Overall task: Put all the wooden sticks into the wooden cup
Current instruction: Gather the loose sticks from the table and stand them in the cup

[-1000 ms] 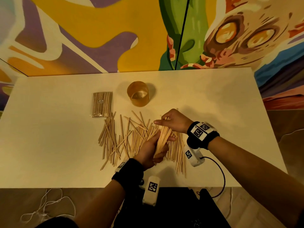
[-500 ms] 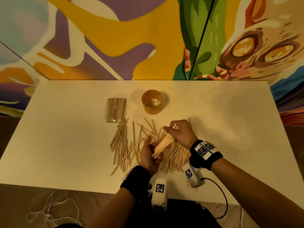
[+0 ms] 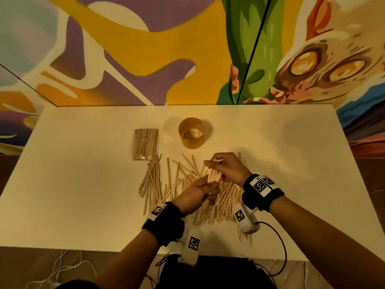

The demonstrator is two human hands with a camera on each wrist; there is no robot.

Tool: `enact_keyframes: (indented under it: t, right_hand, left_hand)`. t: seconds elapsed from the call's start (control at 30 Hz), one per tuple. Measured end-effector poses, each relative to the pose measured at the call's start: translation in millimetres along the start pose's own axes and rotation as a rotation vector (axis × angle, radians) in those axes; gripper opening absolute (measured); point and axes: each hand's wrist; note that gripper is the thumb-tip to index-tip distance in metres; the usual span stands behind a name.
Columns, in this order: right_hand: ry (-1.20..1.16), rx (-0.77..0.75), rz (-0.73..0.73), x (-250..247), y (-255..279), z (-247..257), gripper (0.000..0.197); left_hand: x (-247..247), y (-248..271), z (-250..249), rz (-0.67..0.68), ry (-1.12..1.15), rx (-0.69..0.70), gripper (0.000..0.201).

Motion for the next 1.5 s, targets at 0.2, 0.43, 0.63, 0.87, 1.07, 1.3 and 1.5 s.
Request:
enact_keyframes:
  t: [0.2, 0.43, 0.63, 0.87, 1.07, 1.3, 1.5]
  right_hand:
    - [0.095, 0.135, 0.122, -8, 11, -3, 0.025]
    - [0.262, -0.095, 0.166, -6, 11, -7, 0.028]
    - [-0.268, 0.012, -0.082, -17, 8, -11, 0.049]
    - [-0.321, 0.232, -0.286, -61, 42, -73, 0.042]
    - [-0.096, 0.434, -0.332, -81, 94, -136, 0.038]
    - [-0.012, 0.550, -0.319, -86, 119, -164, 0.032]
    - [0.056, 0.597, -0.292, -82, 114, -168, 0.030]
  left_hand:
    - [-4, 0, -1, 0.190, -0.153, -0.028, 0.018]
    - [-21, -8, -16, 0.350, -0.420, 0.004, 0.024]
    - [-57, -32, -51, 0.183, -0.410, 0.073, 0.023]
    - [-121, -103, -126, -0.491, -0.138, 0.316, 0.017]
    - [-138, -157, -122, -0.621, -0.237, 0.209, 0.019]
    - [-111, -165, -98, -0.590, -0.338, 0.045, 0.010]
    - [-104, -160, -108, -0.559, -0.441, -0.032, 0.012]
Point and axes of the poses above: each hand's wrist, its own y-axis away from the middle knuckle, its own x-axis out of the palm, z = x × y, and after that the axes turned 10 degrees about -y, right-handed
